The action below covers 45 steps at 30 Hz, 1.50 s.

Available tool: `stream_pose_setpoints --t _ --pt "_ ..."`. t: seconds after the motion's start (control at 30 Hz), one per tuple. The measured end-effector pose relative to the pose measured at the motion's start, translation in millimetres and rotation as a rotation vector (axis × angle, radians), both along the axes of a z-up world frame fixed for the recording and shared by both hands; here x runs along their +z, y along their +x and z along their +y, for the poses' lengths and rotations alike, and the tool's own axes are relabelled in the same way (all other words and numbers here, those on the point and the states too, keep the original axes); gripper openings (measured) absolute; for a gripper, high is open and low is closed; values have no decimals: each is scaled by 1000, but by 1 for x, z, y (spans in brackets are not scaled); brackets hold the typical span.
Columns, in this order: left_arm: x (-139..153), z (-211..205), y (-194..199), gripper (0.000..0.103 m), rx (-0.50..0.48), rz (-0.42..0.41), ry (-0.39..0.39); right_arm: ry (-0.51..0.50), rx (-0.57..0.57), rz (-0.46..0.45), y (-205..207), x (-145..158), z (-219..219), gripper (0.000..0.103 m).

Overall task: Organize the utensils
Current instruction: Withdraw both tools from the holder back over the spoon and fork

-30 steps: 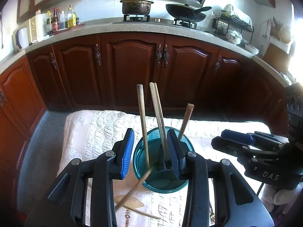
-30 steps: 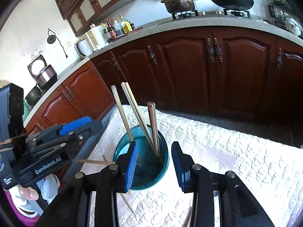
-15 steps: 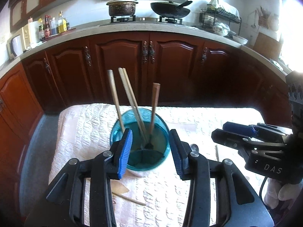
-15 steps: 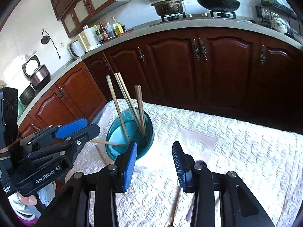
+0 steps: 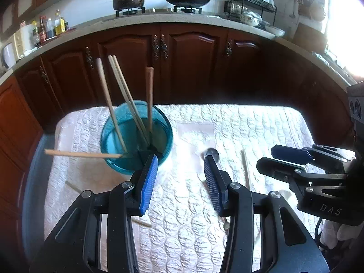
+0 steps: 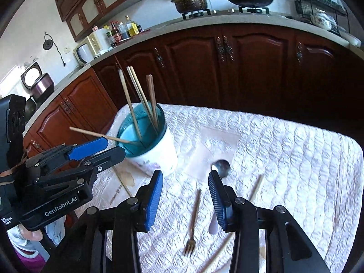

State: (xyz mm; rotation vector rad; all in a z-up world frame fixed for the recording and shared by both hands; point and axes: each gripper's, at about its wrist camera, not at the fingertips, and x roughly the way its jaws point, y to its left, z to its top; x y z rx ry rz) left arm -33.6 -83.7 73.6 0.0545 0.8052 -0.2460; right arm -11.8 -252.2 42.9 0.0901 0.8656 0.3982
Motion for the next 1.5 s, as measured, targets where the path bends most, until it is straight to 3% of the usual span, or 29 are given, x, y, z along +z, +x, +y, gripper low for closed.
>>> stream_pose_setpoints --t 0.33,0.8,1.13,1.33,1.5 --pt "-29 -13 0 43 -36 88 0 -22 -50 60 -17 -29 -32 41" --pt "-97 -24 22 45 -75 277 -30 -30 -112 241 -30 -99 -75 41" --pt "-123 -30 38 45 -63 325 -16 31 -103 395 -86 -136 -102 41" --pt "-129 -40 47 45 -63 335 -7 -3 41 351 -108 -129 -74 41" --pt "-130 -46 52 45 -59 337 -7 76 142 431 -113 -144 -49 41"
